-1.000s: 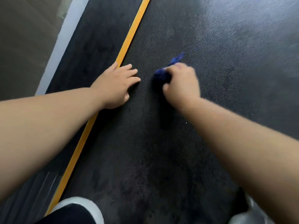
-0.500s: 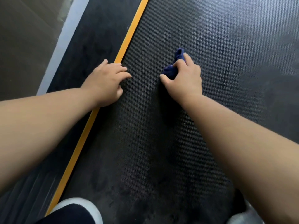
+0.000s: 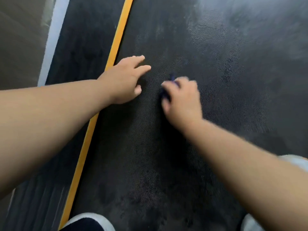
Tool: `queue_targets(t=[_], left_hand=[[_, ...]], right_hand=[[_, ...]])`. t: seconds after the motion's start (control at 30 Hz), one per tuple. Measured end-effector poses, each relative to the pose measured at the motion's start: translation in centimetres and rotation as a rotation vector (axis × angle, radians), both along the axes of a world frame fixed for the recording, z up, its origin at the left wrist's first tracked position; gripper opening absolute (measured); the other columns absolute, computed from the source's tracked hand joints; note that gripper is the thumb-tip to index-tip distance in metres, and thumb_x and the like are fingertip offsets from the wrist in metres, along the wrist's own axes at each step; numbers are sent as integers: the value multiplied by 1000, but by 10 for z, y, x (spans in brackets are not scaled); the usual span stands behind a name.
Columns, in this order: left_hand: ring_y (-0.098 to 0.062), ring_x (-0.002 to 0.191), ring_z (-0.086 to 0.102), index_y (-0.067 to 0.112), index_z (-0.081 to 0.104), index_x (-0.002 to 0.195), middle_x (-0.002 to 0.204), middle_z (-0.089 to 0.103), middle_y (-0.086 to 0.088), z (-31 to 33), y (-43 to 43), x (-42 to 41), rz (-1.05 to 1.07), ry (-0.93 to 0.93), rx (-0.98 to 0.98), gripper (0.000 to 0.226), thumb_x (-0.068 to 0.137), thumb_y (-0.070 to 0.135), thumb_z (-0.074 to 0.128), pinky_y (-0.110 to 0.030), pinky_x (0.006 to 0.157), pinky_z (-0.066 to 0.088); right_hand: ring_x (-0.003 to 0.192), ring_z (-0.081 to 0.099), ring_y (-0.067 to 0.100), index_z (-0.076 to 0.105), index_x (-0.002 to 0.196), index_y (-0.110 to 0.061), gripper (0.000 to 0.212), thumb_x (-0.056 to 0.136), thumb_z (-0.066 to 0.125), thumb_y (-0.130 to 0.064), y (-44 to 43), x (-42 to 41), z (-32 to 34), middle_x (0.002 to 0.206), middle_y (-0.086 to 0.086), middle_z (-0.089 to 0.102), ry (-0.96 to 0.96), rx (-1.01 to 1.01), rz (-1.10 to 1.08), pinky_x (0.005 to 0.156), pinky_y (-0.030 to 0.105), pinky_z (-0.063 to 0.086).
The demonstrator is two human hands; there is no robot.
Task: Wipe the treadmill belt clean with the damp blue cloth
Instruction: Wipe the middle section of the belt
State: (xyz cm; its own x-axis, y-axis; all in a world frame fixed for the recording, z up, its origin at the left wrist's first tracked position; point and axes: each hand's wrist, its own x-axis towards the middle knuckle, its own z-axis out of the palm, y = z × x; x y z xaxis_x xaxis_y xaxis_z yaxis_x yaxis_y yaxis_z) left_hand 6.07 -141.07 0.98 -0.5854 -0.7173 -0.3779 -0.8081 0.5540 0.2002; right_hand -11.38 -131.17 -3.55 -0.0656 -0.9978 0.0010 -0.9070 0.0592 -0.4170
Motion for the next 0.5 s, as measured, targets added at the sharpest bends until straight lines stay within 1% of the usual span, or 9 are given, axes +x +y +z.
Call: queue_targets(t=[0.07, 0.13, 0.2, 0.27, 0.33, 0.37, 0.4, 0.43, 0.5], left_hand=[[-27, 145, 10, 27, 24, 148, 159, 9, -5, -2, -8, -11, 32, -76, 49, 70, 88, 31, 58, -44, 115, 23], [-27, 145, 8, 31, 20, 149, 159, 5, -3, -5, -10, -20, 8, -111, 68, 72, 88, 37, 58, -47, 114, 24], [-28, 145, 9, 33, 22, 148, 159, 6, -3, -9, -8, -27, -64, -104, 66, 68, 90, 41, 57, -51, 113, 25], [-30, 145, 8, 35, 22, 148, 159, 6, -3, -11, -6, -35, -136, -99, 74, 64, 92, 43, 53, -53, 113, 24], [-32, 145, 5, 39, 16, 149, 159, 0, -1, -10, -9, -46, -161, -144, 104, 67, 92, 48, 50, -54, 113, 23], [-32, 144, 1, 42, 11, 148, 159, -6, 2, -9, -10, -53, -156, -194, 130, 72, 90, 52, 51, -54, 113, 23], [-33, 144, -2, 44, 5, 148, 159, -11, 4, -9, -11, -58, -153, -249, 159, 79, 87, 55, 54, -55, 112, 24], [-34, 144, -4, 44, 1, 148, 158, -16, 4, -8, -11, -63, -157, -297, 178, 88, 83, 57, 58, -55, 112, 24], [-37, 143, -5, 43, -4, 148, 157, -20, 2, -7, -8, -65, -177, -351, 178, 103, 75, 55, 68, -55, 112, 22]], right_hand=[[85, 52, 34, 65, 105, -19, 39, 71, 52, -32, 46, 27, -1, 102, 13, 58, -31, 27, 274, 69, 40, 48], [83, 53, 33, 67, 103, -19, 38, 73, 47, -31, 64, 21, 0, 102, 10, 60, -45, 42, 383, 65, 38, 48], [81, 54, 35, 68, 98, -18, 29, 77, 51, -27, 50, -10, -3, 101, 12, 61, -16, -17, 222, 65, 41, 49], [85, 53, 38, 68, 98, -18, 22, 82, 55, -26, 23, -51, -2, 103, 14, 60, 58, -71, -122, 70, 43, 48], [95, 49, 39, 65, 105, -18, 24, 87, 55, -30, 6, -75, 0, 113, 14, 55, 52, 8, -467, 78, 41, 42], [98, 47, 38, 63, 106, -18, 25, 86, 56, -32, 7, -70, 3, 116, 13, 53, 52, 39, -545, 79, 41, 41], [96, 47, 37, 62, 104, -18, 26, 83, 59, -33, 15, -56, 4, 114, 13, 53, 58, 50, -527, 76, 40, 42], [91, 48, 36, 62, 101, -18, 26, 79, 62, -34, 28, -36, 4, 110, 13, 54, 51, 37, -425, 72, 40, 44], [84, 51, 34, 63, 98, -17, 26, 75, 63, -30, 63, 2, 3, 105, 12, 57, -5, 25, -77, 65, 39, 48]])
